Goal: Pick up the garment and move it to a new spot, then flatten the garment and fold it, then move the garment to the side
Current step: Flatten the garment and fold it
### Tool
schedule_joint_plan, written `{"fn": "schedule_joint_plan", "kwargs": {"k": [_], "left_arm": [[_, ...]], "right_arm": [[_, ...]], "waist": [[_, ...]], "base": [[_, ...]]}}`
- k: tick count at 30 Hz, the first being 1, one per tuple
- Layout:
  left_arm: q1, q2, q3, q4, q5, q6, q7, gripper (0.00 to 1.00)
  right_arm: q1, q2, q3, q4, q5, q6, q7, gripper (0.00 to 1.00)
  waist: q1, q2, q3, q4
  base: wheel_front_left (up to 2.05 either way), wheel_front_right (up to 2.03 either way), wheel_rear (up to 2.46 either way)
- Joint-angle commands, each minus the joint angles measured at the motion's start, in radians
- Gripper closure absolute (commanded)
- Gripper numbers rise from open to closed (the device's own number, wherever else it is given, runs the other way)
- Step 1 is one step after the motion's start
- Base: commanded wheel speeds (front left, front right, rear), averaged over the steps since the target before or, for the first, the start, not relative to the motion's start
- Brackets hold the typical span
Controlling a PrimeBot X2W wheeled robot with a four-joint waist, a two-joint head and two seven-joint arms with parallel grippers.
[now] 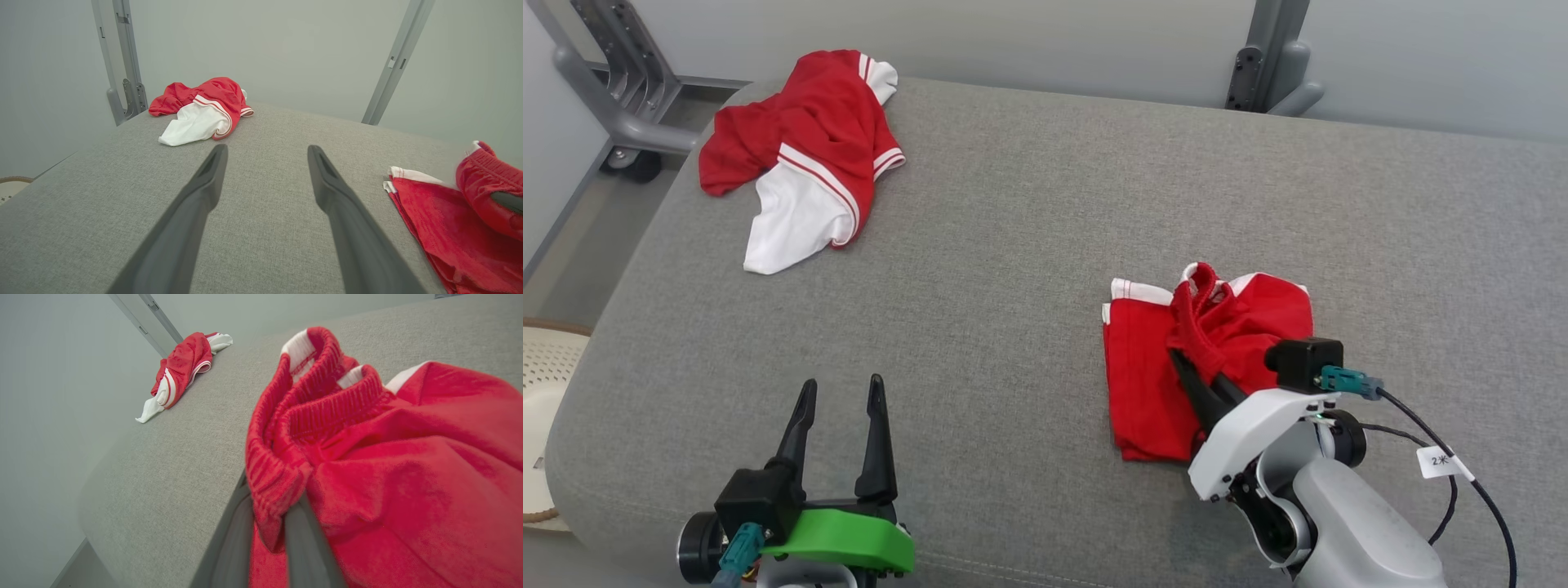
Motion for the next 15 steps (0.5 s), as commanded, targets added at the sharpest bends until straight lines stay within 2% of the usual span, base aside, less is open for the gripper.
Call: {"fn": "schedule_joint_plan", "kwargs": {"k": [1, 4, 9, 10, 11, 12, 13, 14, 15], "left_arm": [[0.004, 0.001, 0.000, -0.003, -0.014, 0.007, 0.000, 0.00], [0.001, 0.001, 0.001, -0.004, -0.015, 0.009, 0.000, 0.00], [-0.012, 0.001, -0.003, -0.005, -0.016, 0.013, 0.000, 0.00], [-0.015, 0.001, -0.003, -0.004, -0.017, 0.014, 0.000, 0.00], [-0.017, 0.001, -0.004, -0.003, -0.018, 0.015, 0.000, 0.00], [-0.019, 0.001, -0.004, -0.003, -0.019, 0.016, 0.000, 0.00], [-0.021, 0.001, -0.005, -0.002, -0.020, 0.016, 0.000, 0.00], [-0.021, 0.001, -0.006, -0.001, -0.021, 0.016, 0.000, 0.00], [-0.022, 0.001, -0.006, 0.000, -0.020, 0.017, 0.000, 0.00]], "right_arm": [[-0.024, 0.003, 0.011, 0.029, -0.023, 0.000, -0.019, 1.00], [-0.049, 0.013, 0.034, 0.081, -0.061, 0.000, -0.042, 1.00], [-0.103, 0.024, 0.065, 0.181, -0.189, 0.000, -0.089, 1.00], [-0.112, 0.026, 0.071, 0.200, -0.213, 0.000, -0.095, 0.91], [-0.118, 0.029, 0.077, 0.215, -0.231, 0.000, -0.103, 0.67], [-0.125, 0.031, 0.084, 0.228, -0.248, 0.000, -0.105, 0.52], [-0.130, 0.032, 0.093, 0.239, -0.263, 0.000, -0.110, 0.13], [-0.134, 0.034, 0.101, 0.249, -0.276, 0.000, -0.112, 0.00], [-0.136, 0.035, 0.110, 0.258, -0.289, 0.000, -0.112, 0.00]], "waist": [[0.0000, 0.0000, 0.009, 0.015], [0.0000, 0.0000, 0.016, 0.021], [0.0000, 0.0000, 0.027, 0.025], [0.0000, 0.0000, 0.028, 0.025], [0.0000, 0.0000, 0.029, 0.024], [0.0000, 0.0000, 0.029, 0.024], [0.0000, 0.0000, 0.029, 0.024], [0.0000, 0.0000, 0.029, 0.023], [0.0000, 0.0000, 0.029, 0.022]], "base": [[0.00, 0.00, 0.00], [0.00, 0.00, 0.00], [0.00, 0.00, 0.00], [0.00, 0.00, 0.00], [0.00, 0.00, 0.00], [0.00, 0.00, 0.00], [0.00, 0.00, 0.00], [0.00, 0.00, 0.00], [0.00, 0.00, 0.00]]}}
